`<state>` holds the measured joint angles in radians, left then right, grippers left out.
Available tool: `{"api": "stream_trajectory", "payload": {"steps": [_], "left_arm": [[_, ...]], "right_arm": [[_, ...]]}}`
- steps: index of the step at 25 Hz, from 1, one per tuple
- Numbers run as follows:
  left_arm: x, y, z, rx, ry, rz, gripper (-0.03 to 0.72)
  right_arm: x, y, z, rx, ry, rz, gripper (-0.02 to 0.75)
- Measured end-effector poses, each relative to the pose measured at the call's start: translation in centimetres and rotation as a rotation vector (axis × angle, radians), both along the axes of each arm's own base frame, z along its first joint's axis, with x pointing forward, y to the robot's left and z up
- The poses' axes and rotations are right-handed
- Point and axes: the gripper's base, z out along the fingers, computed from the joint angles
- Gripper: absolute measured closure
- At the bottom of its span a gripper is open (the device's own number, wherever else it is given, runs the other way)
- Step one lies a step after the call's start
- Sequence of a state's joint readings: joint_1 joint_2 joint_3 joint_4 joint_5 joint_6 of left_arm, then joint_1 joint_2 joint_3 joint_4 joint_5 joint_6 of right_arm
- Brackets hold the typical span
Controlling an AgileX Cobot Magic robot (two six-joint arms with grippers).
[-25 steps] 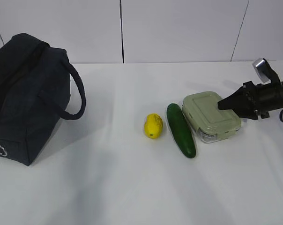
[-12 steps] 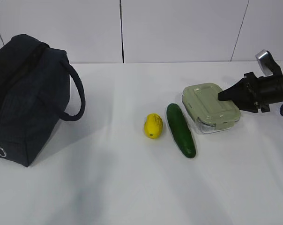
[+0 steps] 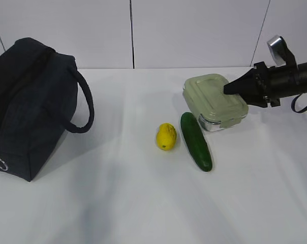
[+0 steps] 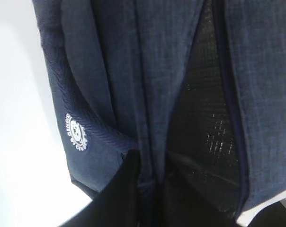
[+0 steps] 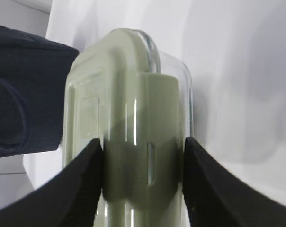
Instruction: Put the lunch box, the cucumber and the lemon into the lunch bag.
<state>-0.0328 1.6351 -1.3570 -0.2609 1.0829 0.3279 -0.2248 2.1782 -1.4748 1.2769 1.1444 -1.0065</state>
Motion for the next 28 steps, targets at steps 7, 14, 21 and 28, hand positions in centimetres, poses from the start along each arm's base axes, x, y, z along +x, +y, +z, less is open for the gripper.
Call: {"api": "stream_trajectory", "payload": {"steps": [7,14,21,28], "left_arm": [[-0.1,-1.2,0.2,0.0,-0.003,-0.036,0.671],[0.4,-1.4,1.8,0.003,-0.05,-0.046,0.671],[1.2,-2.0,1.0,0.041,-0.032,-0.07,0.671],[1.5,-4.8,-0.6,0.061,0.007,-0.127,0.671]], "right_arm": [[0.0,2.9,1.0,0.015,-0.012,0.05,0.358],[-0.2,4.6,3.1,0.035,-0.051,0.071,0.358],[-0.6,5.5,4.7,0.041,-0.076,0.084,0.358],[-0.8,7.0,5.5,0.062,-0.086,0.105,0.358]]}}
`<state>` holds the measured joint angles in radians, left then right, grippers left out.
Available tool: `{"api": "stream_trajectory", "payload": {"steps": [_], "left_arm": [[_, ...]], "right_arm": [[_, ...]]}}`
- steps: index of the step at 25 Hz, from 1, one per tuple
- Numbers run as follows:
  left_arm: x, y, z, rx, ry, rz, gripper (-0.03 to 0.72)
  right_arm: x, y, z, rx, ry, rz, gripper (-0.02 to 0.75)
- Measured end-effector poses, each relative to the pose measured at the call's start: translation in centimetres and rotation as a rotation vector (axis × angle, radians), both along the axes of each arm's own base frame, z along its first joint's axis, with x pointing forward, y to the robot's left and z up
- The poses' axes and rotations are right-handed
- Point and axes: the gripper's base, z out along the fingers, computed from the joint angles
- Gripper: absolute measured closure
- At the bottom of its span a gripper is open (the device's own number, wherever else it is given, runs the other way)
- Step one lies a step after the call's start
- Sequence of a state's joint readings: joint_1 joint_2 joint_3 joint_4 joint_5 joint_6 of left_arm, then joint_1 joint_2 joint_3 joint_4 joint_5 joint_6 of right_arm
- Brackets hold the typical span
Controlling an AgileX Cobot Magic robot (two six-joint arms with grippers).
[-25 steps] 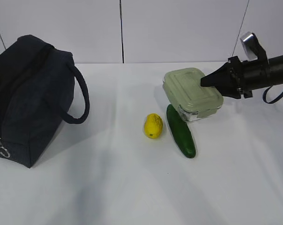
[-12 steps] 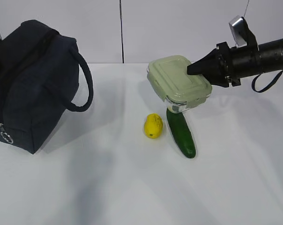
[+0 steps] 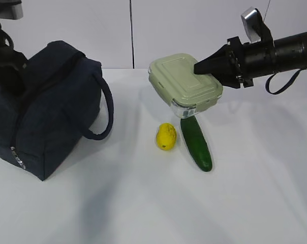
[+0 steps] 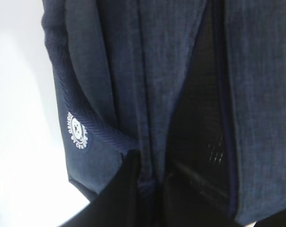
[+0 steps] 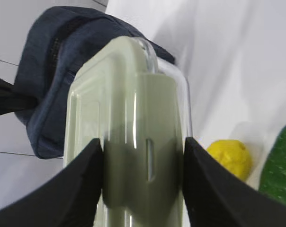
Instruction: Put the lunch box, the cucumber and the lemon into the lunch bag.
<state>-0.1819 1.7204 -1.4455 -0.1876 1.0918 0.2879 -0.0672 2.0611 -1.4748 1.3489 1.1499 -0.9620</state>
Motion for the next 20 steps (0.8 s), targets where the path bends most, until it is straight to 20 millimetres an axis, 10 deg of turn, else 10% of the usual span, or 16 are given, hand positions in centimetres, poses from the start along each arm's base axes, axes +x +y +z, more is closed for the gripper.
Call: {"api": "stream_trajectory", "payload": {"steps": [20], "left_arm": [[0.0,-2.9,0.5,-0.014,-0.007,-0.038,0.671]], "right_arm": [[-0.8,2.7,2.4,0.053,-0.032,0.038,0.358]]}}
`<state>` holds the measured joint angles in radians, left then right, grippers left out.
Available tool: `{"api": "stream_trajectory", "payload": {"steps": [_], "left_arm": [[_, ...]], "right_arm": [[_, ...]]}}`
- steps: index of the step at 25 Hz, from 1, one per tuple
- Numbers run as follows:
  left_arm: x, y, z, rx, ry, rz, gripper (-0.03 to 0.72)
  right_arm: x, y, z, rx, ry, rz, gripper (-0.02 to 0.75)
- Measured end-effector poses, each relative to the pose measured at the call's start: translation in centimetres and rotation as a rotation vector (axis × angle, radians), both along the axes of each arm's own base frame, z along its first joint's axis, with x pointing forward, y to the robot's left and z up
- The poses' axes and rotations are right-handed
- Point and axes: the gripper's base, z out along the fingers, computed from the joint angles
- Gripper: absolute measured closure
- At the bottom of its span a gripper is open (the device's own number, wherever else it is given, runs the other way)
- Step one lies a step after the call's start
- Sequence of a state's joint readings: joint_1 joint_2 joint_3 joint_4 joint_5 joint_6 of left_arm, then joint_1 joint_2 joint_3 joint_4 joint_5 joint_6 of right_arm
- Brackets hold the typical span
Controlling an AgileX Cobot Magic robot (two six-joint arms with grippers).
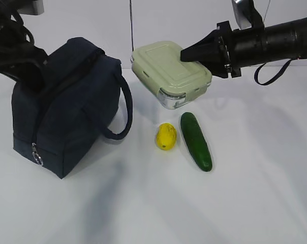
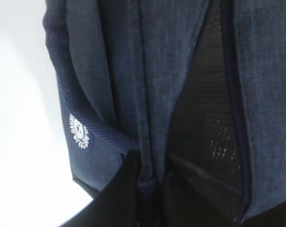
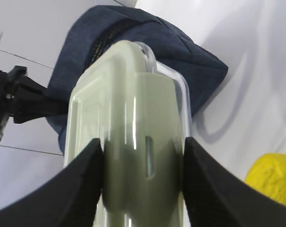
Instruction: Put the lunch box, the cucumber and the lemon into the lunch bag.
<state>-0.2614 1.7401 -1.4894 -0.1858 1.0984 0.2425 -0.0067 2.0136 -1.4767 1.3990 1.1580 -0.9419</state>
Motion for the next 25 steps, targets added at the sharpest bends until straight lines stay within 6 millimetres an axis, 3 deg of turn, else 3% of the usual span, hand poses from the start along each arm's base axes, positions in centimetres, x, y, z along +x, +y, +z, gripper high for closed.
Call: {"api": "stream_trajectory", "payload": {"steps": [17,25], "left_arm": [[-0.8,-2.9,0.0,-0.019,0.01,-0.069,0.671],[0.7,-5.5,0.2,-0.041,0.012,-0.105,0.672]], "right_arm": [[0.3,0.0,1.3,0.025,-0.011,-0.017,0.358],[0.3,0.0,1.3,0.026,-0.01,-0.017,0.358]]}}
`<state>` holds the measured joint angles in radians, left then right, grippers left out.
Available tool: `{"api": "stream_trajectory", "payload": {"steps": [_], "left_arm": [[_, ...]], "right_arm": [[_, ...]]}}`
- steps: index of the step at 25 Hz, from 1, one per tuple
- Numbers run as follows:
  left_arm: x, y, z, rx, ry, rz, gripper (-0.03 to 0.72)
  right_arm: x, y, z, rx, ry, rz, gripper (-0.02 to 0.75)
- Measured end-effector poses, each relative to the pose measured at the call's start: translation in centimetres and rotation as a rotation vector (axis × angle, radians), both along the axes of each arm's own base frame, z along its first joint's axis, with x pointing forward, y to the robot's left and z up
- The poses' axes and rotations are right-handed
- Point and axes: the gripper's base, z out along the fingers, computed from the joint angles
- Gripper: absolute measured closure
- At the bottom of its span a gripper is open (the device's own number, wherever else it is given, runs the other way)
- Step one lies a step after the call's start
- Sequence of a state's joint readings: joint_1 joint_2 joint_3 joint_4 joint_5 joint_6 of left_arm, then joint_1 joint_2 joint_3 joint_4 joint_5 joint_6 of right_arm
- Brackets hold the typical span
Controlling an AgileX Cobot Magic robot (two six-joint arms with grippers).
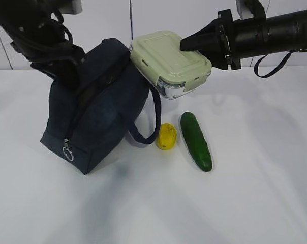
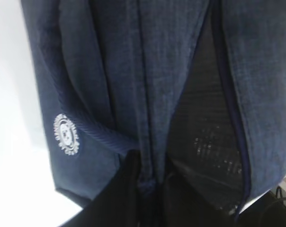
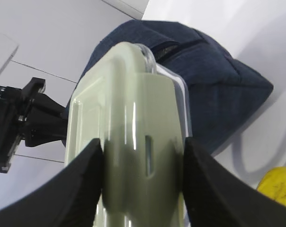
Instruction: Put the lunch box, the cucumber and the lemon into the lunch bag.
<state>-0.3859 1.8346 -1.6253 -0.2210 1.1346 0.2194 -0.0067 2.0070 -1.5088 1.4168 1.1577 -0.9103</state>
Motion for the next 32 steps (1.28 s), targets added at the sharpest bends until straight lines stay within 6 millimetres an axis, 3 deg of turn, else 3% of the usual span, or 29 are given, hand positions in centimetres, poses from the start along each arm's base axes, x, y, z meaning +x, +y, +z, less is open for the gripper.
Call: {"api": "stream_trajectory", "payload": {"steps": [9,20,32], "left_arm": [[1.0,-2.9,0.7,-0.011,-0.008,-0.049,0.672],[1.3,-3.4,3.3,-0.075,-0.062,-0.042,0.672],[1.0,-3.8,3.4,-0.118,-0.028,-0.043,0.672]], "right_arm": [[0.0,0.0,0.0,0.001,0.002,0.0,0.358],[-0.1,0.0,-0.1,-0.016,0.005,0.01,0.358],[-0.2,0.0,-0.4,-0.036,0.027,0.02,0.358]]}}
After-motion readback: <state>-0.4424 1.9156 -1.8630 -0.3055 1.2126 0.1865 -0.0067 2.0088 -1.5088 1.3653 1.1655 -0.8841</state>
